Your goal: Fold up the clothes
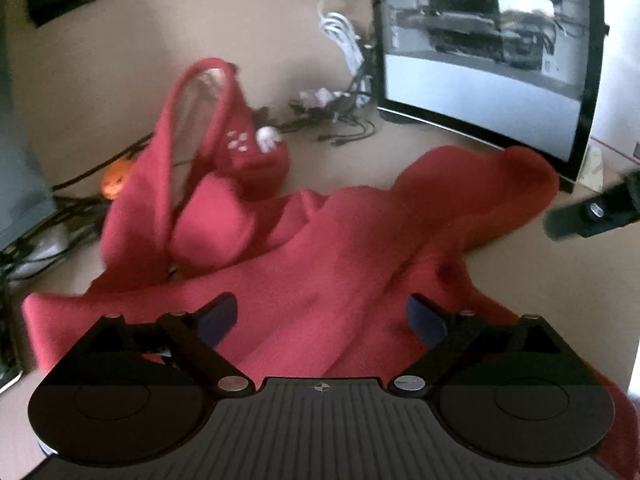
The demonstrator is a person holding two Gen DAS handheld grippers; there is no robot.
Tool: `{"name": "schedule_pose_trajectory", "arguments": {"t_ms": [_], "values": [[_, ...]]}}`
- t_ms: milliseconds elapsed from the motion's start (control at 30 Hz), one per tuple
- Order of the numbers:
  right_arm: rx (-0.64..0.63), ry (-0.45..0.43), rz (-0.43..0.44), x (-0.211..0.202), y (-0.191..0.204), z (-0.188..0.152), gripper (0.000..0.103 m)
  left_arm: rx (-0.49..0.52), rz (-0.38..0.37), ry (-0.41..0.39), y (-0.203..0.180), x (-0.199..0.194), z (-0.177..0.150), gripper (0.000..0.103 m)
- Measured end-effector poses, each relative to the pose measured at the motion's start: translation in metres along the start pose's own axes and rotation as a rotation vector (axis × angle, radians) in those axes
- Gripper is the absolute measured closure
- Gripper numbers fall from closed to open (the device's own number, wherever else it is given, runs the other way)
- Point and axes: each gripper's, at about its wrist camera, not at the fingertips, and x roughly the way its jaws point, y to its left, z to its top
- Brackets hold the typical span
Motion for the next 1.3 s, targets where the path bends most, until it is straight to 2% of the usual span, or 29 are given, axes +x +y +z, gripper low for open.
{"name": "schedule_pose_trajectory", "arguments": {"t_ms": [133,267,400,500,600,667,767,867,933,1000,1067,1133,1233,1300], "values": [[-0.013,0.008,0.010,0.011,0.007,0.003,0.000,-0.071,0.097,0.061,0.039,0.000,-0.021,0.006],[-0.115,0.002,0.002,0.013,0.028,-0.001,0.000,-0.203,0.148,0.077,0.083,-0.004,-0.031,0.005],[-0.269,-0.054,-0.003,0.010,0.063,0.002,0.000,-0.233,0.091,0.064,0.091,-0.016,-0.027,0.005],[-0.322,-0.082,0.064,0.012,0.090,0.014,0.000,-0.234,-0.014,0.043,0.088,-0.023,-0.022,0.005],[-0.304,-0.065,0.139,0.023,0.108,0.028,0.000,-0.238,-0.087,0.009,0.088,-0.033,-0.019,0.005],[-0.330,-0.048,0.148,0.035,0.120,0.033,0.000,-0.247,-0.073,0.002,0.093,-0.031,-0.018,0.004],[-0.470,-0.031,0.015,0.065,0.139,0.027,0.000,-0.300,-0.020,0.011,0.109,-0.024,-0.020,0.004],[-0.620,0.077,-0.193,0.108,0.147,0.019,0.000,-0.391,0.013,0.027,0.131,-0.015,-0.023,0.004],[-0.707,0.119,-0.251,0.123,0.145,0.012,0.000,-0.411,0.058,0.043,0.143,-0.008,-0.026,0.004],[-0.718,0.085,-0.232,0.117,0.144,0.011,0.000,-0.401,0.135,0.065,0.150,-0.002,-0.027,0.004],[-0.643,0.033,-0.143,0.095,0.141,0.018,0.000,-0.417,0.214,0.095,0.162,0.000,-0.031,0.004],[-0.539,0.015,-0.043,0.076,0.132,0.029,0.000,-0.475,0.246,0.097,0.177,-0.007,-0.036,0.004],[-0.373,0.080,0.138,0.067,0.116,0.041,0.000,-0.472,0.205,0.022,0.176,-0.037,-0.031,0.004],[-0.291,0.137,0.234,0.075,0.111,0.044,0.000,-0.397,0.110,-0.016,0.160,-0.052,-0.025,0.004]]}}
